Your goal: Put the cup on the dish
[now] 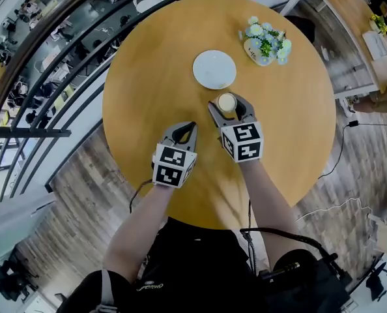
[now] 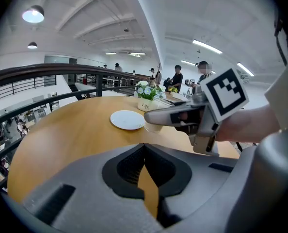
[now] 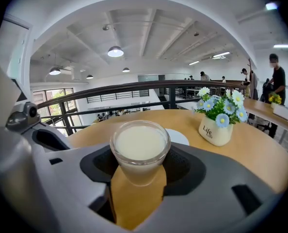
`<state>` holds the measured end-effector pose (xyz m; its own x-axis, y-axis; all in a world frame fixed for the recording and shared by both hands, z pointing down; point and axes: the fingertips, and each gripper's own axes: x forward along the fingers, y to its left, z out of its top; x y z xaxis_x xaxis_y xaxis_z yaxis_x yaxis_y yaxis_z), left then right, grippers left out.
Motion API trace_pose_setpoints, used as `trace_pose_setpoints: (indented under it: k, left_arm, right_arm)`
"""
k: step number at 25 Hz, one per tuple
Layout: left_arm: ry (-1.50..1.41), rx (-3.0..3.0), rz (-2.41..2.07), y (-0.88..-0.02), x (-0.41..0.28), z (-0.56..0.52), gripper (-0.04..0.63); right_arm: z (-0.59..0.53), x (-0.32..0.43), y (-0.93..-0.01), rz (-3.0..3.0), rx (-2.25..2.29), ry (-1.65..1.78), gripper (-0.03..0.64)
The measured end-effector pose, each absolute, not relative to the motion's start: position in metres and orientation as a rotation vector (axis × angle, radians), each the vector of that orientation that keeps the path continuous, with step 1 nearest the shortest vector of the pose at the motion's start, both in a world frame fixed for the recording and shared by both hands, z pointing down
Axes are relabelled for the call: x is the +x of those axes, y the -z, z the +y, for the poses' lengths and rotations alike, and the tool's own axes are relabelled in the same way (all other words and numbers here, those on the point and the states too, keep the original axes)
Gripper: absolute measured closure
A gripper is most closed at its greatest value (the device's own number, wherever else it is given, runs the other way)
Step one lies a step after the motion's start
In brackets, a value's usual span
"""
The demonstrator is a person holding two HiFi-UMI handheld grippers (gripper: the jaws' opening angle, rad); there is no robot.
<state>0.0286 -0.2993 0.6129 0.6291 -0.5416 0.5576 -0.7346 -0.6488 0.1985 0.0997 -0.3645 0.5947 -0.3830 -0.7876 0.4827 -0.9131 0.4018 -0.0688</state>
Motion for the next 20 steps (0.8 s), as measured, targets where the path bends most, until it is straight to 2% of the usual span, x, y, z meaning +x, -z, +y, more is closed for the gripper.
trace_pose_setpoints:
  k: [10,20]
  left_arm:
    - [-0.635,2.414,-1.024,-0.621,0.02,-0.316,0.595]
    - [-0.618,2.389,-1.024,-0.624,0.012,-0.314,0.595]
  right_arm:
    - [-0.466,0.119,-0.611,-2.201,1.48,-0.403,0.359]
    - [-0.504,0.119,-0.62,-2.172,1.45,-0.435,0.359]
